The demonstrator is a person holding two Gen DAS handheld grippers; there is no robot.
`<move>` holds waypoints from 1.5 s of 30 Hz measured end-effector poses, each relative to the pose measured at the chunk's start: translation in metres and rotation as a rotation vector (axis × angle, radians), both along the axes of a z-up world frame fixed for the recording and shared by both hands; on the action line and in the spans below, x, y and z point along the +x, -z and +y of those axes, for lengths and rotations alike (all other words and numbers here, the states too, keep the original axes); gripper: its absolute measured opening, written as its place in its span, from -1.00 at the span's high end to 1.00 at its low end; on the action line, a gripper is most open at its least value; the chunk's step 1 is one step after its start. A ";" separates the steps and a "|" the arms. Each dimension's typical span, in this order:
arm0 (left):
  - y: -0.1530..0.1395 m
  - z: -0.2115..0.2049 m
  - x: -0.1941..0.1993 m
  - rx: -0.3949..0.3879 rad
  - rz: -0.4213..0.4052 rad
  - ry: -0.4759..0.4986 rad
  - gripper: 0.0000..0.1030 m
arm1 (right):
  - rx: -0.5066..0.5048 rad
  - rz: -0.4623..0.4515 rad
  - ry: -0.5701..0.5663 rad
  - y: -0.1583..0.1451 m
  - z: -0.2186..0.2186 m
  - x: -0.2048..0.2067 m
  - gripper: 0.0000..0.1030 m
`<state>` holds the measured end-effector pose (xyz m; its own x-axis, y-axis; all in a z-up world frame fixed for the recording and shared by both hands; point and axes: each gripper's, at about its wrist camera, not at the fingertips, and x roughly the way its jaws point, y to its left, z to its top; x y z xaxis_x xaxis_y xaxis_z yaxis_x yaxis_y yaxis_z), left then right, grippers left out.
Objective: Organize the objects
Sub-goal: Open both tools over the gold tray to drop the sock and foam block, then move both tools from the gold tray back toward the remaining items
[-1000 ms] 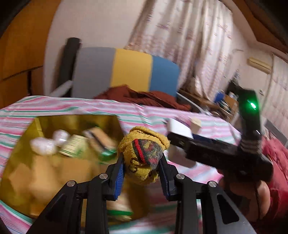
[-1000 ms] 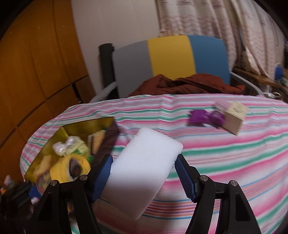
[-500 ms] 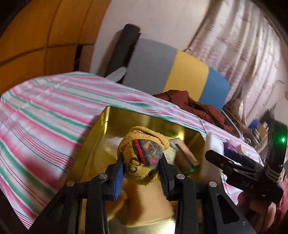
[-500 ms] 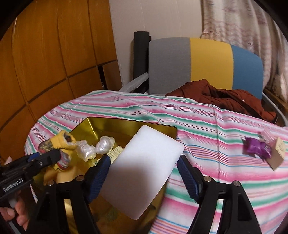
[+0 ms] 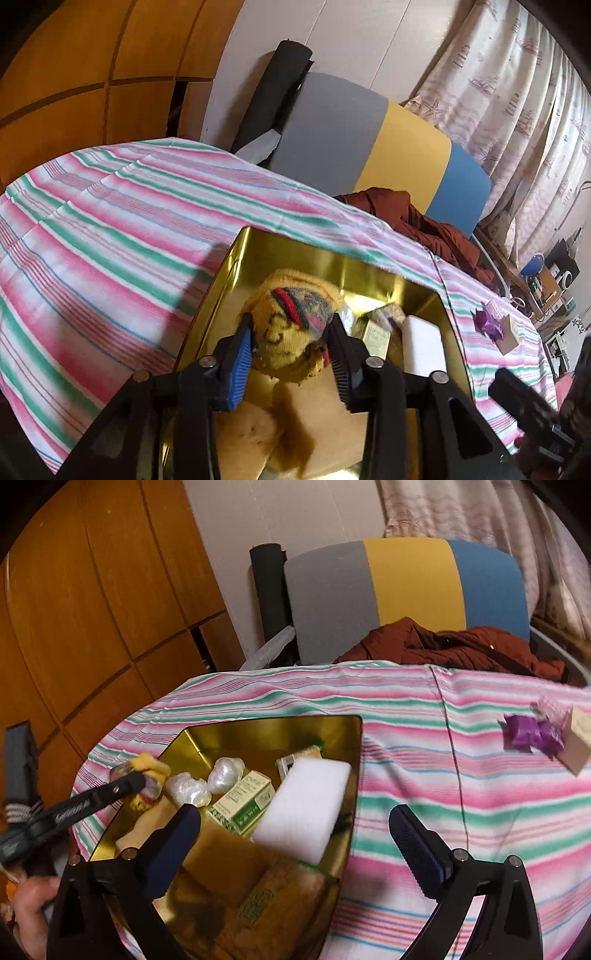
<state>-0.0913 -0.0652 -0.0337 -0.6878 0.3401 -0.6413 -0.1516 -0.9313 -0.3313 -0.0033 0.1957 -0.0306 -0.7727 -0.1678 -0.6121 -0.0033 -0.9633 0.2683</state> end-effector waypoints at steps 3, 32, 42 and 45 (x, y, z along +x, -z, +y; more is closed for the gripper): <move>-0.008 0.005 -0.010 -0.022 0.019 -0.018 -0.03 | -0.019 0.005 0.016 0.000 0.008 0.006 -0.99; -0.028 0.073 0.075 -0.103 0.142 0.095 -0.18 | -0.085 0.013 0.108 0.002 0.061 0.038 -0.99; -0.026 0.152 0.101 -0.131 0.145 0.320 -0.18 | -0.069 -0.014 0.221 0.011 0.115 0.052 -0.99; -0.024 0.174 0.108 -0.141 0.138 0.373 -0.18 | -0.051 -0.024 0.262 0.016 0.133 0.057 -0.99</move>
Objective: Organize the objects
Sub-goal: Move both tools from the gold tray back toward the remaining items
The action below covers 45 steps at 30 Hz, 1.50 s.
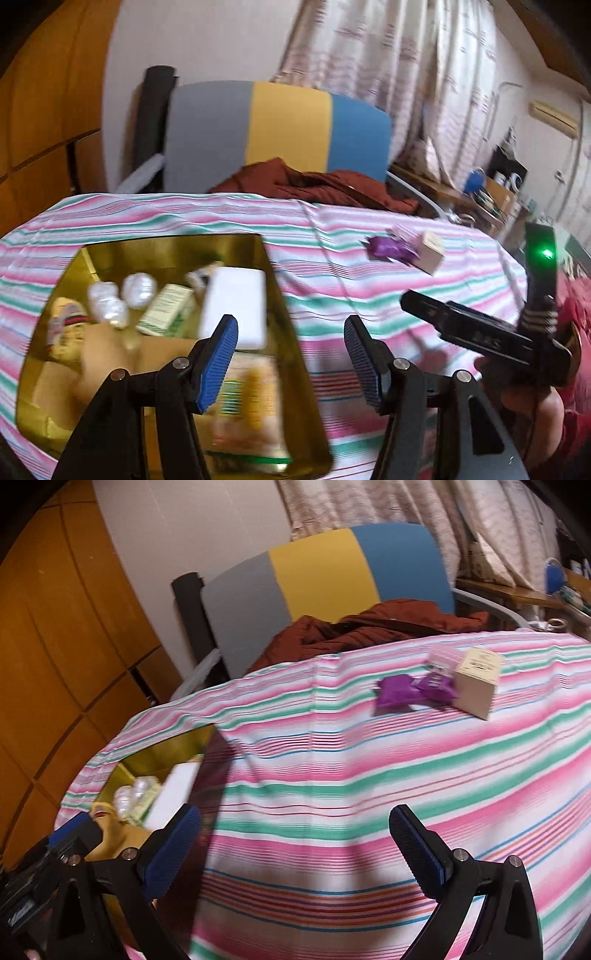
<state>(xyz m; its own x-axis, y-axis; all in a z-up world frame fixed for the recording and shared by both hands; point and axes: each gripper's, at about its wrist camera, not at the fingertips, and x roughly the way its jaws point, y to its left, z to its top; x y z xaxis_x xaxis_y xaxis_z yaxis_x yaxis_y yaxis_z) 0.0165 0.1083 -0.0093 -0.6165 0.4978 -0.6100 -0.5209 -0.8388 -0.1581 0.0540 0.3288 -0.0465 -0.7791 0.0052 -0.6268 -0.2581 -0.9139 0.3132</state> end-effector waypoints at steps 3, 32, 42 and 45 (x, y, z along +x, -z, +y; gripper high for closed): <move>0.003 0.021 0.007 -0.011 -0.014 0.046 -0.18 | 0.008 -0.013 0.057 0.005 0.023 0.004 -0.99; 0.036 0.116 0.003 -0.091 -0.151 0.163 -0.18 | -0.008 -0.129 0.414 0.033 0.214 -0.095 -0.27; 0.043 0.188 -0.054 -0.090 -0.180 0.138 -0.19 | 0.053 -0.106 0.378 0.038 0.228 -0.049 -0.05; 0.047 0.214 -0.079 -0.082 -0.197 0.127 -0.19 | 0.075 -0.092 0.373 0.039 0.222 -0.045 -0.05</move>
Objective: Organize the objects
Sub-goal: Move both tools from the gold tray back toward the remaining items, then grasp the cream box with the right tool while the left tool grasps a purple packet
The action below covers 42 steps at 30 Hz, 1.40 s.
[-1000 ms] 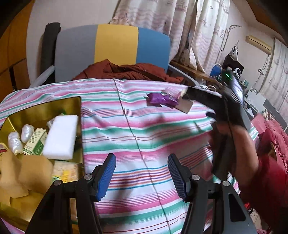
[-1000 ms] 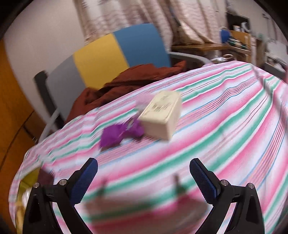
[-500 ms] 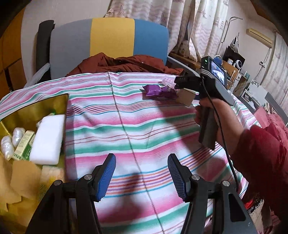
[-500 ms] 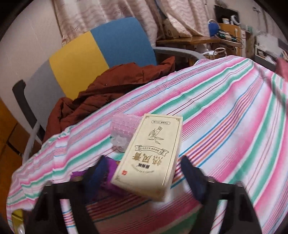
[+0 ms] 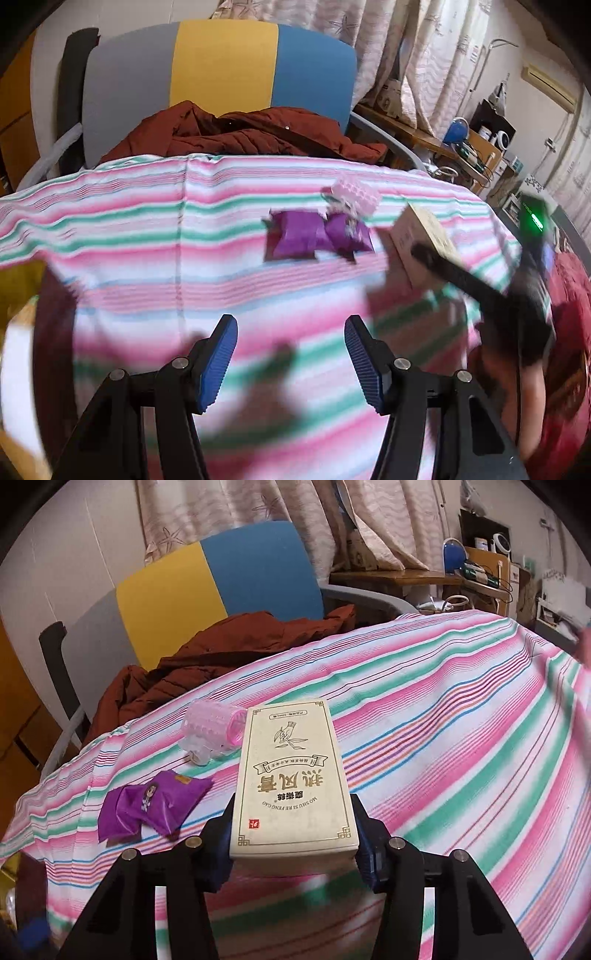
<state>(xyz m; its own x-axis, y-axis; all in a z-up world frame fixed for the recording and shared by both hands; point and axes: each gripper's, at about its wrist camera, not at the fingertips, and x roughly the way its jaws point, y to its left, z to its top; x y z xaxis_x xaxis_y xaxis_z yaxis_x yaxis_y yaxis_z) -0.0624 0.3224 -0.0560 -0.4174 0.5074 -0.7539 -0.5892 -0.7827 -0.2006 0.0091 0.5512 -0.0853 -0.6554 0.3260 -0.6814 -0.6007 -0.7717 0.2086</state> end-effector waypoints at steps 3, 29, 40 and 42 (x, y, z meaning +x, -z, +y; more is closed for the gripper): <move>0.004 0.022 -0.024 0.003 -0.009 -0.022 -0.19 | 0.027 -0.002 -0.001 0.001 -0.005 -0.001 -0.05; 0.036 0.061 -0.060 -0.094 0.159 -0.029 0.22 | 0.046 -0.019 0.016 0.008 -0.003 -0.002 -0.03; 0.030 0.050 -0.036 -0.096 0.223 -0.017 0.30 | 0.058 -0.010 0.019 0.006 -0.004 0.000 -0.02; 0.029 0.048 -0.031 -0.092 0.236 -0.013 0.30 | 0.068 -0.003 0.018 0.004 -0.006 0.001 -0.02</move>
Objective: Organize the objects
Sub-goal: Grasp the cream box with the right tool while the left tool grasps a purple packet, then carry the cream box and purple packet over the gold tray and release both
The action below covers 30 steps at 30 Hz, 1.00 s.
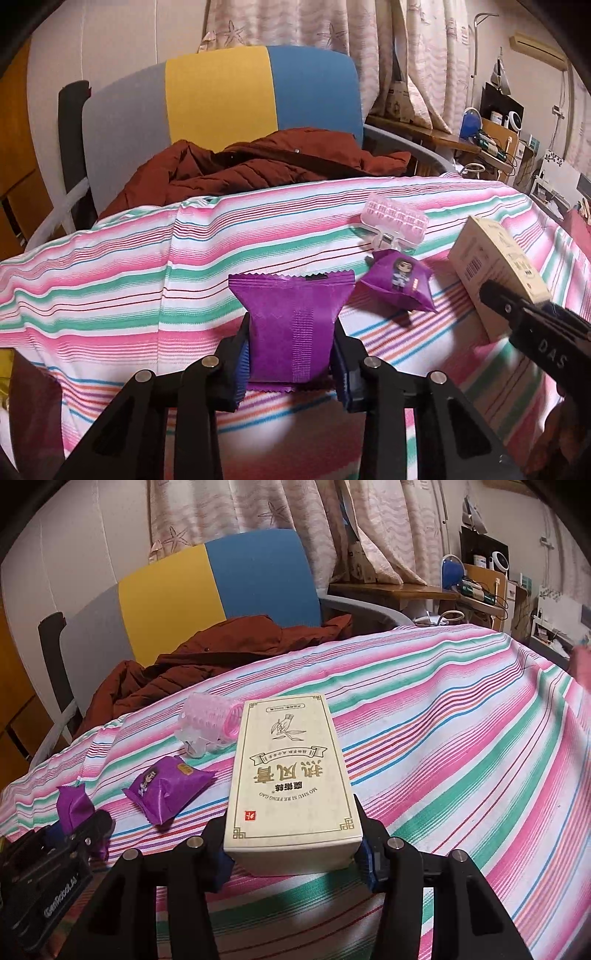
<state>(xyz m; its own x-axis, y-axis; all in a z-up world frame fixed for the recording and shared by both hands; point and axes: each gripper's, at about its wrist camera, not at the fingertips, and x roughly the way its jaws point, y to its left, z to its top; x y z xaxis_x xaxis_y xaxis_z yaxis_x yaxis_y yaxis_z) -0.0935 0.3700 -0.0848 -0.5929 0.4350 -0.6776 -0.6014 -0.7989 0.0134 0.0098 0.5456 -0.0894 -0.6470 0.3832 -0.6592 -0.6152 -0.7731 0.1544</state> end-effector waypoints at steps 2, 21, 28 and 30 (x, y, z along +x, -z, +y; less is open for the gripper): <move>-0.001 -0.002 0.007 0.000 0.010 0.009 0.30 | 0.014 0.006 -0.001 -0.002 -0.003 0.001 -0.02; -0.014 -0.070 0.075 0.158 0.001 0.036 0.30 | 0.107 0.040 -0.056 -0.018 -0.050 0.033 -0.02; -0.023 -0.098 0.094 0.191 -0.026 0.048 0.30 | 0.143 0.029 -0.121 -0.019 -0.083 0.042 -0.02; -0.024 -0.108 0.102 0.194 -0.035 0.053 0.30 | 0.151 0.023 -0.141 -0.020 -0.091 0.044 -0.02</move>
